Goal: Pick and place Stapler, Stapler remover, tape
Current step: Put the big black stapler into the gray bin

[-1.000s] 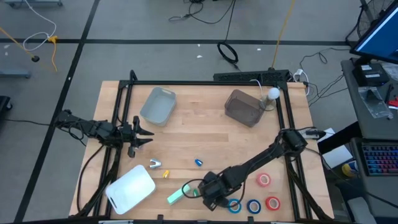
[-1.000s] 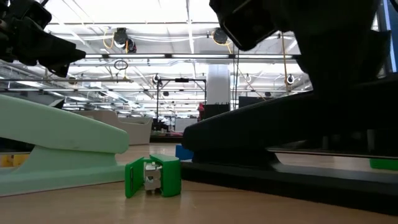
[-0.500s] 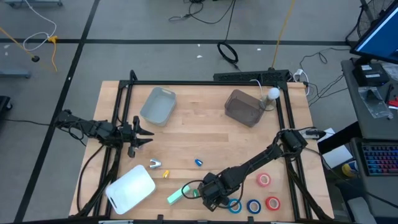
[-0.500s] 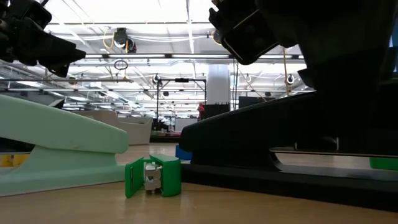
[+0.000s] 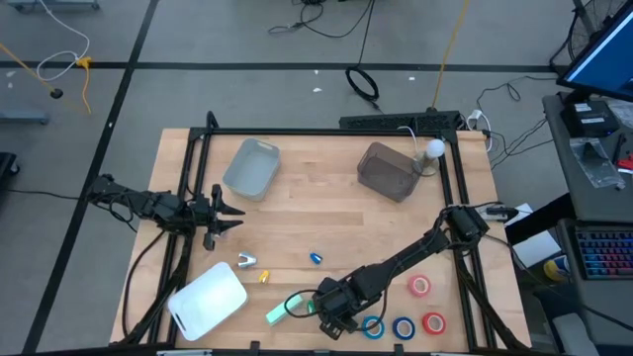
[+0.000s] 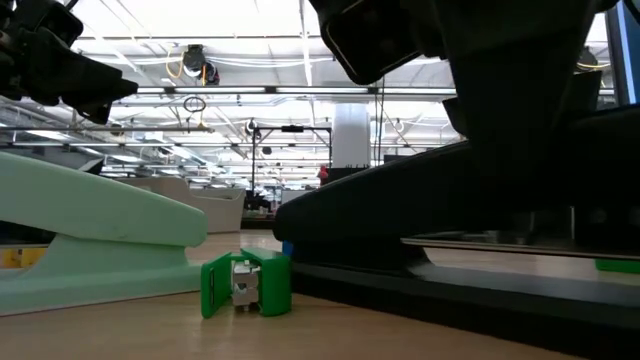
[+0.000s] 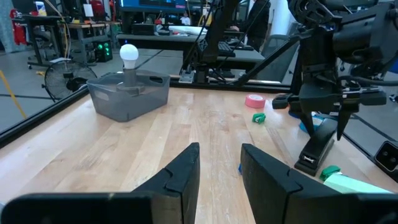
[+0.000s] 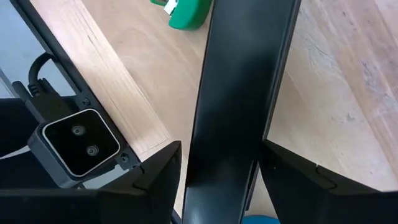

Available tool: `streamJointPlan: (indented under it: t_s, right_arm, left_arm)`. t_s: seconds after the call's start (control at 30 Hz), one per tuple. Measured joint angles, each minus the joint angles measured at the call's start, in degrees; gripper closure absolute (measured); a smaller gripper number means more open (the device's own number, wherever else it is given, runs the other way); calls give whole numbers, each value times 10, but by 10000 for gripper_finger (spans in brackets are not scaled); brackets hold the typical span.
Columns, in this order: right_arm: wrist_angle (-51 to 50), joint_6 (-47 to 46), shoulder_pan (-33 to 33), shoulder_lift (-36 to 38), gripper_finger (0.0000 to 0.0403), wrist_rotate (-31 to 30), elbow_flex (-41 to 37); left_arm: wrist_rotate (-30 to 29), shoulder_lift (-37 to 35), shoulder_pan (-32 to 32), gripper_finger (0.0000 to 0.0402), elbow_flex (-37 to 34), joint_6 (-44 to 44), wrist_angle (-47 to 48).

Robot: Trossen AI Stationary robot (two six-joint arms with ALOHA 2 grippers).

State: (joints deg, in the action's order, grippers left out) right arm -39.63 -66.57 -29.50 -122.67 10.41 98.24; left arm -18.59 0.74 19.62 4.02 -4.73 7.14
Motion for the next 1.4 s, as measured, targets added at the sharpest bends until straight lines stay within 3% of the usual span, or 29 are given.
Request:
streamJointPlan:
  t_s: [0.5, 0.93, 1.4]
  right_arm:
    - [0, 28, 2, 0, 199, -15, 0]
    - [-34, -3, -2, 0, 230, 49, 0]
    - [-53, 12, -15, 0, 239, 33, 0]
  left_arm:
    - [0, 0, 0, 284, 0, 0, 0]
    - [0, 0, 0, 284, 0, 0, 0]
    - [0, 0, 0, 284, 0, -4, 0]
